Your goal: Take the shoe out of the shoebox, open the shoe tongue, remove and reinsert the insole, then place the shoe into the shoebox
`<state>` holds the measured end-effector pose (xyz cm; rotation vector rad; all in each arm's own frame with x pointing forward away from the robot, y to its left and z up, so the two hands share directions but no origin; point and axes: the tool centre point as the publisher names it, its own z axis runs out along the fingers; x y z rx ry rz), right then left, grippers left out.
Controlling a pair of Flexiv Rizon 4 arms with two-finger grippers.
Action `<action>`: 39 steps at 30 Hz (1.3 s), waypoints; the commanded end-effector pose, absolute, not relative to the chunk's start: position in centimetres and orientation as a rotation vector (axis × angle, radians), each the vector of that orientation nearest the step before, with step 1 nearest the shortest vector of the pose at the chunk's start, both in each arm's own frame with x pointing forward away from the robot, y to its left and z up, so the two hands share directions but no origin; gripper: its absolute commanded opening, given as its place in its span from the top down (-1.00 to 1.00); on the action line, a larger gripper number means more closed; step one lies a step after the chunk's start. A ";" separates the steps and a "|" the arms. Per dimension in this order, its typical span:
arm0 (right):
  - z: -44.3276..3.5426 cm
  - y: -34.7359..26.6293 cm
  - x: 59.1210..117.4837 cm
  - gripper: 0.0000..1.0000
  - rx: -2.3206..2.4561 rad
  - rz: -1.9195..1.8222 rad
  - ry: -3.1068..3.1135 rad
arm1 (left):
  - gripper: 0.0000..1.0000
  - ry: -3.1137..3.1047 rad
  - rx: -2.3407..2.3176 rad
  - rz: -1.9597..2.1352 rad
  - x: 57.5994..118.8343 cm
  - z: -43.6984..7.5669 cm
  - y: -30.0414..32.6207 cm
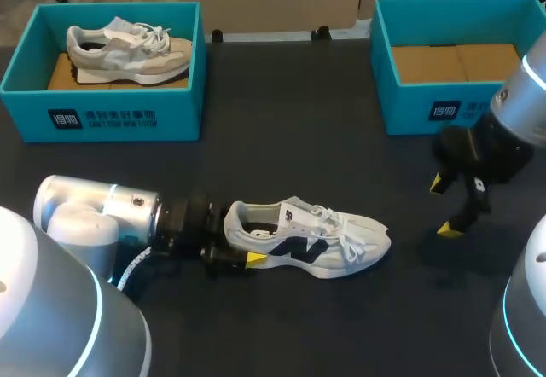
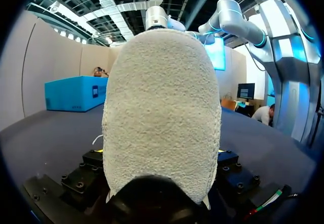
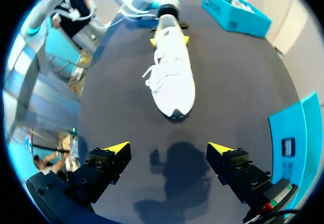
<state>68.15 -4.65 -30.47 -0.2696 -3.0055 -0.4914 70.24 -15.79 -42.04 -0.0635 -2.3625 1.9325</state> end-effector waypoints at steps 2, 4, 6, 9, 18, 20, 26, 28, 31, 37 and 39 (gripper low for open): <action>-29.0 -1.7 67.8 -1.00 -0.402 -0.333 -3.035 | 1.00 -2.362 -0.064 1.932 70.3 -42.7 -15.8; -28.8 -0.1 67.5 -1.00 -0.464 -0.249 -3.038 | 1.00 -2.362 -0.064 1.932 70.3 -42.7 -15.8; -28.7 1.5 67.3 -1.00 -0.491 -0.210 -3.036 | 1.00 -2.362 -0.064 1.932 70.3 -42.7 -15.8; -28.8 3.7 67.4 -1.00 -0.509 -0.133 -3.037 | 1.00 -2.362 -0.064 1.932 70.3 -42.7 -15.8; -29.1 7.5 67.0 -1.00 -0.530 0.039 -3.052 | 1.00 -2.362 -0.064 1.932 70.3 -42.7 -15.8; -29.1 7.5 67.0 -1.00 -0.530 0.039 -3.052 | 1.00 -2.362 -0.064 1.932 70.3 -42.7 -15.8; -29.1 7.5 67.0 -1.00 -0.530 0.039 -3.052 | 1.00 -2.362 -0.064 1.932 70.3 -42.7 -15.8; -29.1 7.5 67.0 -1.00 -0.530 0.039 -3.052 | 1.00 -2.362 -0.064 1.932 70.3 -42.7 -15.8; -30.0 10.1 67.1 -1.00 -0.533 0.171 -3.064 | 1.00 -2.362 -0.064 1.932 70.3 -42.7 -15.8; -32.1 14.6 67.3 -1.00 -0.586 0.331 -3.034 | 1.00 -2.362 -0.064 1.932 70.3 -42.7 -15.8; -32.5 15.7 67.5 -1.00 -0.616 0.396 -3.016 | 1.00 -2.362 -0.064 1.932 70.3 -42.7 -15.8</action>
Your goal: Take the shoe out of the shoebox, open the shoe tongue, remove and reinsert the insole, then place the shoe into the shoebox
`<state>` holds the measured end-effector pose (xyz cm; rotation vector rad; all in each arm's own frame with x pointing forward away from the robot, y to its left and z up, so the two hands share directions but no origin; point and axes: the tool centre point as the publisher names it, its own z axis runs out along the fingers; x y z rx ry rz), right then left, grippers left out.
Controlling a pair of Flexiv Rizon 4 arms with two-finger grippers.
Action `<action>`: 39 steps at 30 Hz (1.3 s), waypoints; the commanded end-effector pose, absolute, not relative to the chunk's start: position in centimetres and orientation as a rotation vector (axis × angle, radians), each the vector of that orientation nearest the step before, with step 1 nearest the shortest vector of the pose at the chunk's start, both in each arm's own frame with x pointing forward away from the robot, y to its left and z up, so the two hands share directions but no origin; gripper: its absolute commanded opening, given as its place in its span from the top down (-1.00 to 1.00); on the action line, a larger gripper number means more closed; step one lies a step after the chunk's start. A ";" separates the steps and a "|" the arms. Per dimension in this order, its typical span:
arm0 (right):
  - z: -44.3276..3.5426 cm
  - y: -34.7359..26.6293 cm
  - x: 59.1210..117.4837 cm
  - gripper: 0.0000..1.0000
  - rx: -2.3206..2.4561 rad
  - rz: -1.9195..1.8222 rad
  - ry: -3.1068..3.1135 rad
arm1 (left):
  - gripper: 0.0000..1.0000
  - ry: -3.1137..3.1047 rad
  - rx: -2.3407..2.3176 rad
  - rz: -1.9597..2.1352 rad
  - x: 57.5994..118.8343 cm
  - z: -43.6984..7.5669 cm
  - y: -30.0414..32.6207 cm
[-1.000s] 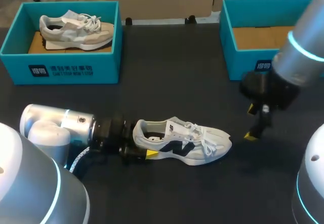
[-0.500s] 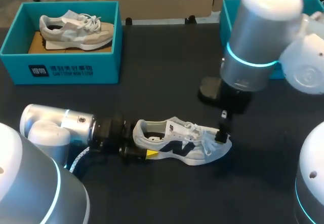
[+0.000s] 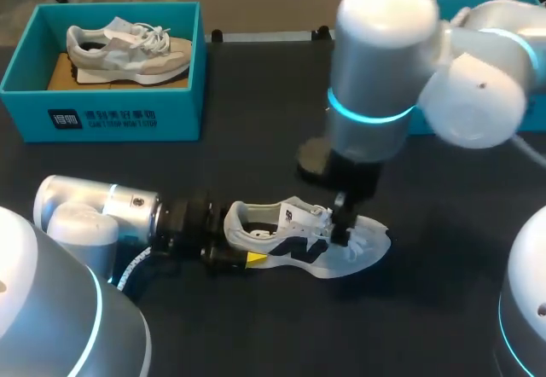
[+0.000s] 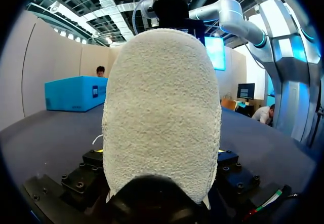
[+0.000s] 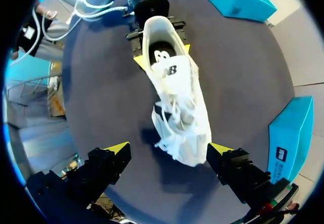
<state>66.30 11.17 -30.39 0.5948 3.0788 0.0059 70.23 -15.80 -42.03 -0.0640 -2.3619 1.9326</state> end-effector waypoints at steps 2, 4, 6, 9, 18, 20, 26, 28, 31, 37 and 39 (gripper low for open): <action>-33.0 16.4 67.7 -1.00 0.649 -0.433 3.085 | 1.00 -2.362 -0.064 1.932 70.3 -42.7 -15.8; -33.2 16.7 67.8 -1.00 0.688 -0.461 3.082 | 1.00 -2.362 -0.064 1.932 70.3 -42.7 -15.8; -32.7 16.7 67.5 -1.00 0.698 -0.450 3.071 | 1.00 -2.362 -0.064 1.932 70.3 -42.7 -15.8; -31.5 15.5 66.6 -1.00 0.765 -0.446 3.040 | 1.00 -2.362 -0.064 1.932 70.3 -42.7 -15.8; -27.7 12.4 64.3 -1.00 1.191 -0.335 2.939 | 1.00 -2.362 -0.064 1.932 70.3 -42.7 -15.8; -27.7 12.1 64.0 -1.00 1.353 -0.246 2.844 | 1.00 -2.362 -0.064 1.932 70.3 -42.7 -15.8; -29.7 13.2 64.1 -1.00 1.447 -0.021 2.692 | 1.00 -2.362 -0.064 1.932 70.3 -42.7 -15.8; -29.7 13.2 64.1 -1.00 1.447 -0.021 2.692 | 1.00 -2.362 -0.064 1.932 70.3 -42.7 -15.8; -29.7 13.2 64.1 -1.00 1.447 -0.021 2.692 | 1.00 -2.362 -0.064 1.932 70.3 -42.7 -15.8; -29.7 13.2 64.1 -1.00 1.447 -0.021 2.692 | 1.00 -2.362 -0.064 1.932 70.3 -42.7 -15.8; -29.1 14.3 64.6 -1.00 1.603 -0.070 2.611 | 1.00 -2.362 -0.064 1.932 70.3 -42.7 -15.8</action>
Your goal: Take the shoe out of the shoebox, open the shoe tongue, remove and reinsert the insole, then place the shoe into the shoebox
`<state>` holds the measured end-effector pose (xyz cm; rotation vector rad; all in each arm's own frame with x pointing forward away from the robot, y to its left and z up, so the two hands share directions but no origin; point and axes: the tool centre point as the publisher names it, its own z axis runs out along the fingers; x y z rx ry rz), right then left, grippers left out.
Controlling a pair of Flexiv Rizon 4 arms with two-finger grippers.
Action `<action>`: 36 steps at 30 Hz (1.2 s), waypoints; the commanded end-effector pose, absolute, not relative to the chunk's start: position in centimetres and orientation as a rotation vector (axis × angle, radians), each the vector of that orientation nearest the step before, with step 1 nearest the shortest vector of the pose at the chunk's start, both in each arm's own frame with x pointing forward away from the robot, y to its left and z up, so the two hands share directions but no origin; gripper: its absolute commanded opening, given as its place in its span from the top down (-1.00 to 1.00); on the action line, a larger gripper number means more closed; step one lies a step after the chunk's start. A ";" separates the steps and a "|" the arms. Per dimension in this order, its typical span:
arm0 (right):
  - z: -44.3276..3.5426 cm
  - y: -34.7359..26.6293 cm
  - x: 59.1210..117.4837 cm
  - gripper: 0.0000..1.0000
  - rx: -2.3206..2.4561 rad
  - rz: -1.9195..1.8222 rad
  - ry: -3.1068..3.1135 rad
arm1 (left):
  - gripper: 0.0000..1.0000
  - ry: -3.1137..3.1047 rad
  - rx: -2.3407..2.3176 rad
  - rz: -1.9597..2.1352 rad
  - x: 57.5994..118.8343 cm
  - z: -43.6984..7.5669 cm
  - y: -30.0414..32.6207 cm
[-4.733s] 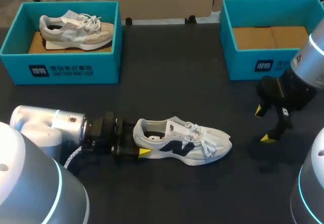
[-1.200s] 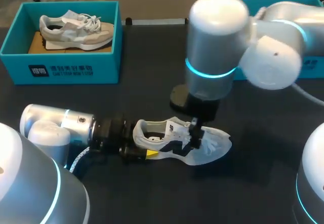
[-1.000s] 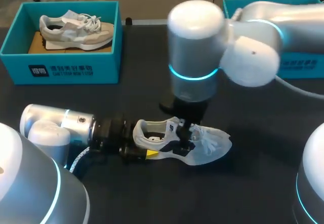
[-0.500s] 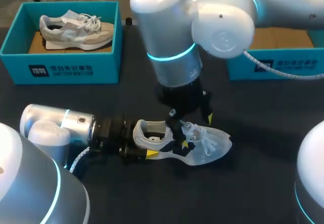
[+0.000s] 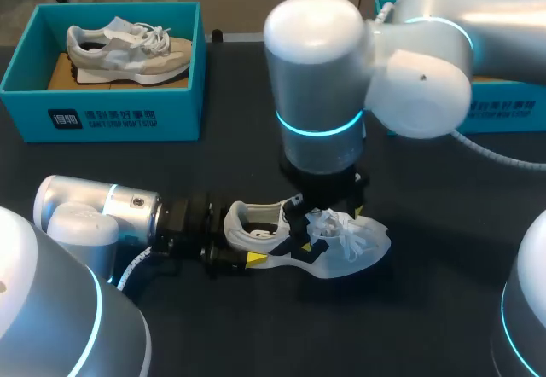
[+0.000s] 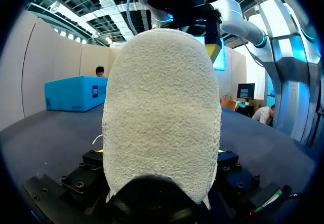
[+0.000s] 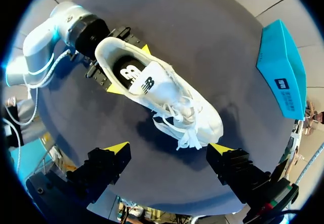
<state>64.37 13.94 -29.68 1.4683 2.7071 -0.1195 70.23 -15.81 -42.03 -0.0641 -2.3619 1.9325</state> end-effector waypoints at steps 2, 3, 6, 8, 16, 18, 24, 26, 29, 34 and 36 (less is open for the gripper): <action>-28.6 15.0 64.8 -1.00 1.713 -0.097 2.527 | 1.00 -2.362 -0.064 1.932 70.3 -42.7 -15.8; -28.4 15.2 65.0 -1.00 1.769 -0.089 2.500 | 1.00 -2.362 -0.064 1.932 70.3 -42.7 -15.8; -28.1 15.6 65.4 -1.00 1.975 -0.132 2.375 | 1.00 -2.362 -0.064 1.932 70.3 -42.7 -15.8; -28.2 15.9 65.8 -1.00 2.055 -0.126 2.313 | 1.00 -2.362 -0.064 1.932 70.3 -42.7 -15.8; -29.4 18.4 66.7 -1.00 2.152 -0.120 2.176 | 1.00 -2.362 -0.064 1.932 70.3 -42.7 -15.8; -29.4 18.4 66.7 -1.00 2.152 -0.120 2.176 | 1.00 -2.362 -0.064 1.932 70.3 -42.7 -15.8; -29.5 19.2 67.0 -1.00 2.133 -0.166 2.160 | 1.00 -2.362 -0.064 1.932 70.3 -42.7 -15.8; -29.7 20.3 67.3 -1.00 2.113 -0.222 2.144 | 1.00 -2.362 -0.064 1.932 70.3 -42.7 -15.8; -29.8 21.2 67.4 -1.00 2.122 -0.269 2.080 | 1.00 -2.362 -0.064 1.932 70.3 -42.7 -15.8; -30.2 22.1 67.6 -1.00 2.139 -0.334 1.992 | 1.00 -2.362 -0.064 1.932 70.3 -42.7 -15.8; -30.6 22.1 67.8 -1.00 2.147 -0.349 1.971 | 1.00 -2.362 -0.064 1.932 70.3 -42.7 -15.8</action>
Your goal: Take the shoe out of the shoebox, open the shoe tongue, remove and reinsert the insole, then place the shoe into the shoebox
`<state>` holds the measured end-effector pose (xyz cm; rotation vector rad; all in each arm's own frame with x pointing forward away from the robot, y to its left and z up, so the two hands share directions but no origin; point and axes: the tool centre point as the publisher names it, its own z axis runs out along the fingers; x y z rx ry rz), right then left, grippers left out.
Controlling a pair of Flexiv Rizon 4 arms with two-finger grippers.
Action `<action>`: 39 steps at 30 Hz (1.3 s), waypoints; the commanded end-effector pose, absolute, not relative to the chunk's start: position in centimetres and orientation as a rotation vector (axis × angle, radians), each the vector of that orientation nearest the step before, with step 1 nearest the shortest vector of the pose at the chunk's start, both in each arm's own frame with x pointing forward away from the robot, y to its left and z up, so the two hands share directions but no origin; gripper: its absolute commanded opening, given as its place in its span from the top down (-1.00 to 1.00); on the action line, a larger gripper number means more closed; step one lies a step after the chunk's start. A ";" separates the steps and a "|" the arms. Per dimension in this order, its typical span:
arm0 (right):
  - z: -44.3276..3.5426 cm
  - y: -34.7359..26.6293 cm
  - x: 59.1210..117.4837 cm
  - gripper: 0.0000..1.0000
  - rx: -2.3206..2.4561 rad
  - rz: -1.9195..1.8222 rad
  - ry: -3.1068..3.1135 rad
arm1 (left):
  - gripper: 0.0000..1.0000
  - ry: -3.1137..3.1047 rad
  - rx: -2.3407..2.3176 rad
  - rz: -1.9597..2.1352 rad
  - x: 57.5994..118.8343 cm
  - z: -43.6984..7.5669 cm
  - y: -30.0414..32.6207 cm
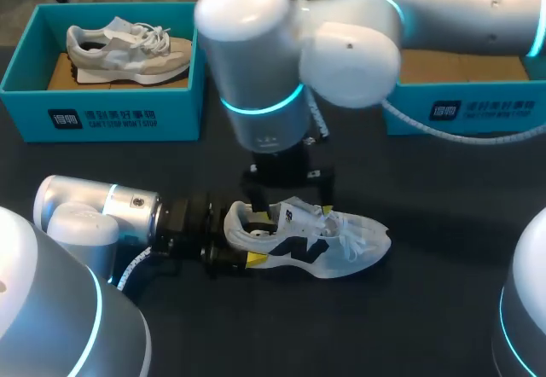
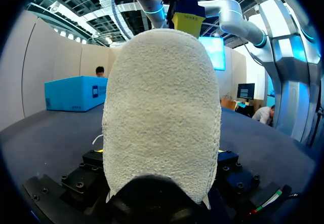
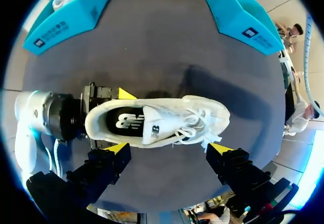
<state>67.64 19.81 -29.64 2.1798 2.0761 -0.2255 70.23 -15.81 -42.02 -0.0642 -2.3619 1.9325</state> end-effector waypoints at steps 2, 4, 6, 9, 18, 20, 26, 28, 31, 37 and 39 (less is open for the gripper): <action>-31.0 22.0 67.8 -1.00 2.141 -0.346 1.964 | 1.00 -2.362 -0.064 1.932 70.3 -42.7 -15.8; -31.2 21.8 67.7 -1.00 2.138 -0.331 1.957 | 1.00 -2.362 -0.064 1.932 70.3 -42.7 -15.8; -31.4 21.7 67.7 -1.00 2.130 -0.334 1.942 | 1.00 -2.362 -0.064 1.932 70.3 -42.7 -15.8; -31.9 21.5 67.7 -1.00 2.124 -0.331 1.932 | 1.00 -2.362 -0.064 1.932 70.3 -42.7 -15.8; -32.7 21.3 67.8 -1.00 2.099 -0.371 1.868 | 1.00 -2.362 -0.064 1.932 70.3 -42.7 -15.8; -32.9 21.1 67.8 -1.00 2.101 -0.373 1.852 | 1.00 -2.362 -0.064 1.932 70.3 -42.7 -15.8; -33.6 20.6 68.0 -1.00 2.104 -0.373 1.815 | 1.00 -2.362 -0.064 1.932 70.3 -42.7 -15.8; -33.8 20.4 68.2 -1.00 2.110 -0.371 1.804 | 1.00 -2.362 -0.064 1.932 70.3 -42.7 -15.8; -34.1 20.1 68.4 -1.00 2.115 -0.369 1.788 | 1.00 -2.362 -0.064 1.932 70.3 -42.7 -15.8; -34.4 19.0 68.4 -1.00 2.136 -0.361 1.760 | 1.00 -2.362 -0.064 1.932 70.3 -42.7 -15.8; -34.5 18.7 68.4 -1.00 2.145 -0.359 1.752 | 1.00 -2.362 -0.064 1.932 70.3 -42.7 -15.8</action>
